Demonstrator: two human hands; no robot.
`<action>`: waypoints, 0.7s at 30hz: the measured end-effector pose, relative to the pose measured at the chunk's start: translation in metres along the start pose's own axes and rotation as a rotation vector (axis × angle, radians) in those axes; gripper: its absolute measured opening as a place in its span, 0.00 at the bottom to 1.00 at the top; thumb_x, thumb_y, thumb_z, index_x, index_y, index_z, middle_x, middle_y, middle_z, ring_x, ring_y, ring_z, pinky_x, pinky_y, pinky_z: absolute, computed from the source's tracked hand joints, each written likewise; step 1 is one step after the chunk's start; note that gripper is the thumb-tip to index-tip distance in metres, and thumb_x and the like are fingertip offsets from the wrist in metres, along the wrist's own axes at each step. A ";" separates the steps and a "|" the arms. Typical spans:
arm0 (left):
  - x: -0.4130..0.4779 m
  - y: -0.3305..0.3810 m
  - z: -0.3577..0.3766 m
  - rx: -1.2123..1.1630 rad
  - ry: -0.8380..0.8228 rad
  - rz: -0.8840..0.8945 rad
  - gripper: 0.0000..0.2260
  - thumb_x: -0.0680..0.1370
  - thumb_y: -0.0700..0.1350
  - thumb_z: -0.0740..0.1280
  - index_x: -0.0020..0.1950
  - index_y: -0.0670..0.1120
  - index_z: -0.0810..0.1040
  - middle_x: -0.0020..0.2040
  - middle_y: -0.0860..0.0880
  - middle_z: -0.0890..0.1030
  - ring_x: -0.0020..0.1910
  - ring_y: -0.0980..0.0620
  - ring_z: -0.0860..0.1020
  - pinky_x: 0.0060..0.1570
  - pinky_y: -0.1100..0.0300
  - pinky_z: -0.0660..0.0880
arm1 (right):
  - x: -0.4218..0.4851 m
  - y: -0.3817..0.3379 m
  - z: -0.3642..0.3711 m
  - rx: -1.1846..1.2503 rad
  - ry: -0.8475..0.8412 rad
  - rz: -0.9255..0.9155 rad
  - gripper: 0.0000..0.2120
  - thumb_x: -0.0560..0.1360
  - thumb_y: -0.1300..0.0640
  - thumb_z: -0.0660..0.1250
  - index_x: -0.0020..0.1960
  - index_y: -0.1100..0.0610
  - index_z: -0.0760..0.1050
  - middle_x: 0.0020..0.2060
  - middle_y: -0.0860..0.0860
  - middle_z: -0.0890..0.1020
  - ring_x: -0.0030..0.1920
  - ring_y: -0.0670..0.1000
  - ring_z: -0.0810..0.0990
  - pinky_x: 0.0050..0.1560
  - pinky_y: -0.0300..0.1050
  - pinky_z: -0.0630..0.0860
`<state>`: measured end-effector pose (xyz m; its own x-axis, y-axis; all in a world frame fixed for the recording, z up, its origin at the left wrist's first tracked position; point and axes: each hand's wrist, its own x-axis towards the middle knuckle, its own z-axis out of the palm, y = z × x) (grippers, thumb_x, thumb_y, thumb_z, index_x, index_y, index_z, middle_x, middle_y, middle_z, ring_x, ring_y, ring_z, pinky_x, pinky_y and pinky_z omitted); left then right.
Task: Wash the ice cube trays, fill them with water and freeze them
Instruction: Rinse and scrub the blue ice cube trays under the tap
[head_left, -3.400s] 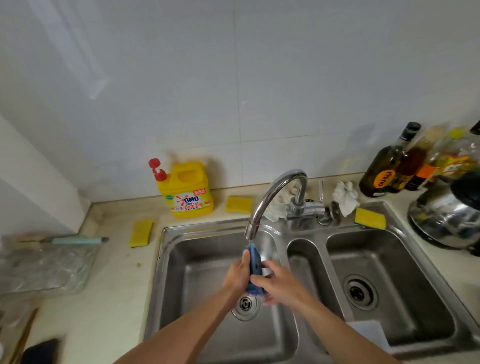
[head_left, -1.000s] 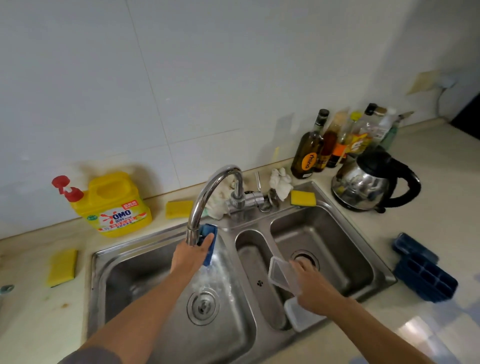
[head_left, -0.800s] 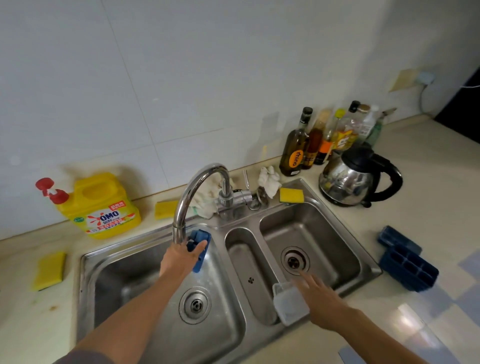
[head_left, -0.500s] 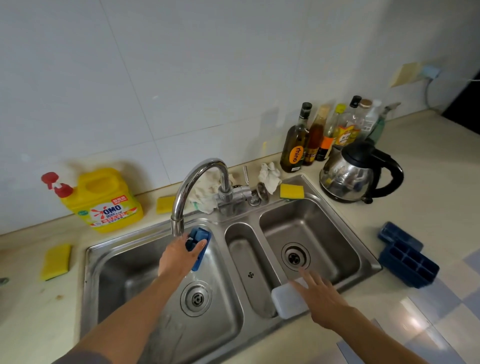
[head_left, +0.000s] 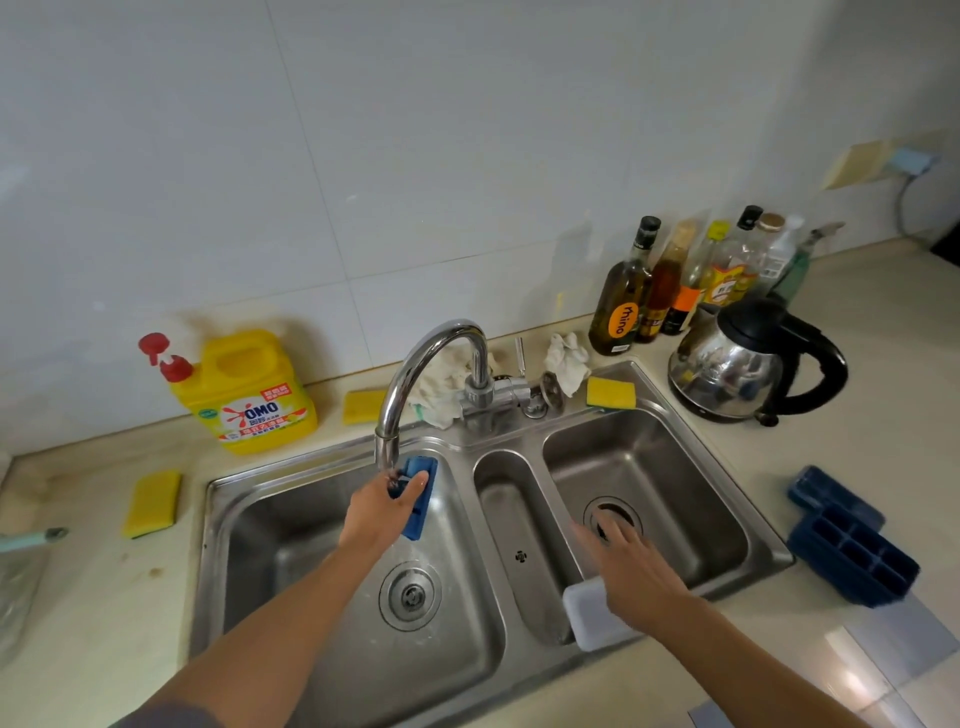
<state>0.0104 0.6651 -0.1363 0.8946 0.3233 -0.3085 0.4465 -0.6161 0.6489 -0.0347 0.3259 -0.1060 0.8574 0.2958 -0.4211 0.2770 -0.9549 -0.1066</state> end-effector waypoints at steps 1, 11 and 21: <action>0.000 0.002 -0.001 -0.060 -0.029 -0.017 0.18 0.79 0.64 0.64 0.49 0.49 0.76 0.44 0.47 0.82 0.41 0.51 0.80 0.41 0.55 0.77 | 0.003 -0.007 -0.004 0.026 0.021 -0.019 0.44 0.74 0.72 0.63 0.83 0.51 0.48 0.80 0.55 0.54 0.78 0.57 0.60 0.73 0.49 0.68; -0.011 -0.001 -0.022 -0.825 -0.345 -0.400 0.26 0.82 0.65 0.58 0.61 0.44 0.79 0.55 0.39 0.84 0.48 0.43 0.82 0.38 0.55 0.77 | 0.040 -0.111 -0.035 0.410 0.124 -0.161 0.27 0.80 0.59 0.62 0.78 0.52 0.64 0.73 0.51 0.70 0.72 0.51 0.71 0.71 0.45 0.67; -0.009 -0.027 -0.033 -1.041 -0.489 -0.337 0.27 0.85 0.60 0.51 0.67 0.41 0.77 0.58 0.34 0.83 0.47 0.41 0.81 0.42 0.53 0.73 | 0.076 -0.188 -0.035 0.935 -0.052 0.071 0.20 0.82 0.50 0.65 0.71 0.57 0.71 0.60 0.51 0.81 0.52 0.47 0.83 0.51 0.42 0.80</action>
<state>-0.0100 0.7025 -0.1286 0.7489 -0.0889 -0.6567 0.6314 0.3966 0.6664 -0.0067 0.5282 -0.0864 0.8320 0.2560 -0.4921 -0.2556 -0.6104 -0.7497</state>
